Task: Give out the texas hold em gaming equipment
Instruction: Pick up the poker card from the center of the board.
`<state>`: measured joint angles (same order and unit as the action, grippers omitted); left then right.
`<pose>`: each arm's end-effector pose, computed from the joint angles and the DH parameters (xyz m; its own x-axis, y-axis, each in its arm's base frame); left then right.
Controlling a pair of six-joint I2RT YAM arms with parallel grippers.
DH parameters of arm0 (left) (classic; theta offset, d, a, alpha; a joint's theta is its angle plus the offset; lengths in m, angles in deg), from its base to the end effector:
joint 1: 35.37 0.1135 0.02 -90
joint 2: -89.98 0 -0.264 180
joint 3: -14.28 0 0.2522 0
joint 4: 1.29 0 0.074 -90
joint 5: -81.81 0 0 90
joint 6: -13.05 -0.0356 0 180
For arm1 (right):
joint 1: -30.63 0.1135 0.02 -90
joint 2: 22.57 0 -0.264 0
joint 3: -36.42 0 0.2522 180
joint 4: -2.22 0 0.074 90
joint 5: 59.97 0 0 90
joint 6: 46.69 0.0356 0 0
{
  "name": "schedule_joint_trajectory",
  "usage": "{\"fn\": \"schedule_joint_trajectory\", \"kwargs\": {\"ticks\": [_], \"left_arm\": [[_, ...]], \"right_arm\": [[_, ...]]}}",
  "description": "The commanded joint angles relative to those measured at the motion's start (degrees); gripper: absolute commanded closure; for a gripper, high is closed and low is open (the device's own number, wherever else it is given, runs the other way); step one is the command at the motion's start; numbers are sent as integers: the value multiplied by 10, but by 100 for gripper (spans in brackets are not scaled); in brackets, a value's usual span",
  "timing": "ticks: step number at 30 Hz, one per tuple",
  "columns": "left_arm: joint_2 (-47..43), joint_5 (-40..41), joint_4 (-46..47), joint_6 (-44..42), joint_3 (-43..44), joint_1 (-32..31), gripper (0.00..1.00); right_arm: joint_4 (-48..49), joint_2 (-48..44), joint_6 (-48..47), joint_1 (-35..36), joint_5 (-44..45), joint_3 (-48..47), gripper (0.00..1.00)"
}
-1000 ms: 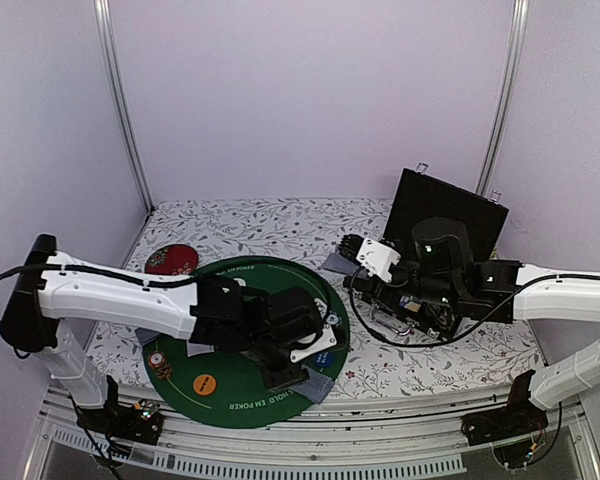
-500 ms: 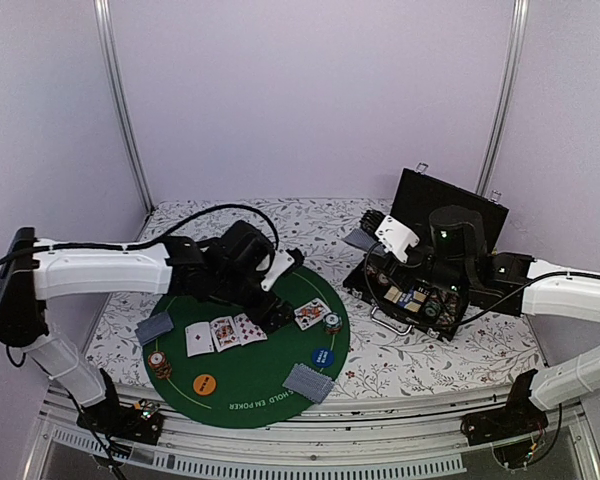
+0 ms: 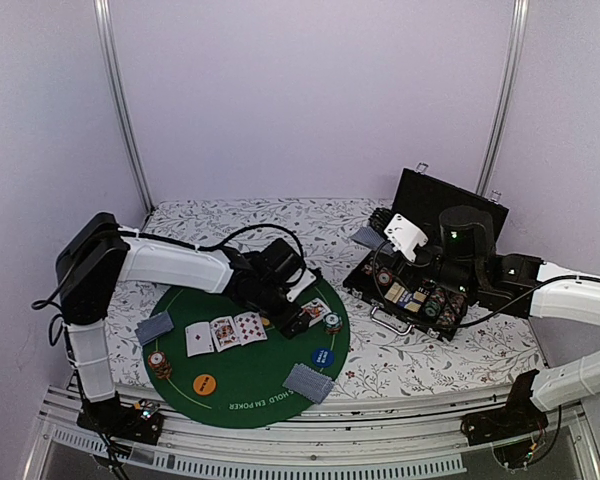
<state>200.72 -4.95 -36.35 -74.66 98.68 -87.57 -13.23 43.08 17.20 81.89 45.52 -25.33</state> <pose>0.2418 -0.3085 0.1523 -0.5686 0.6679 -0.4803 0.7502 0.6605 0.0305 0.1732 0.2007 0.3010 0.0752 -0.5840 -0.8083 -0.6246 0.6043 -0.4947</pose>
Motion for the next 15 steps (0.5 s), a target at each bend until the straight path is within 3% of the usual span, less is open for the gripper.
{"fn": "schedule_joint_trajectory", "kwargs": {"ticks": [1,8,12,15], "left_arm": [[52,-21,13,-11,33,3,8],[93,-34,-8,-5,53,2,15],[102,-24,-19,-7,58,1,40],[97,-24,-21,-7,53,2,53]], "right_arm": [[9,-9,7,-4,-5,6,55],[9,-11,7,-3,-3,8,55],[9,-13,5,-4,-4,8,55],[10,-13,6,-3,-5,9,55]]}}
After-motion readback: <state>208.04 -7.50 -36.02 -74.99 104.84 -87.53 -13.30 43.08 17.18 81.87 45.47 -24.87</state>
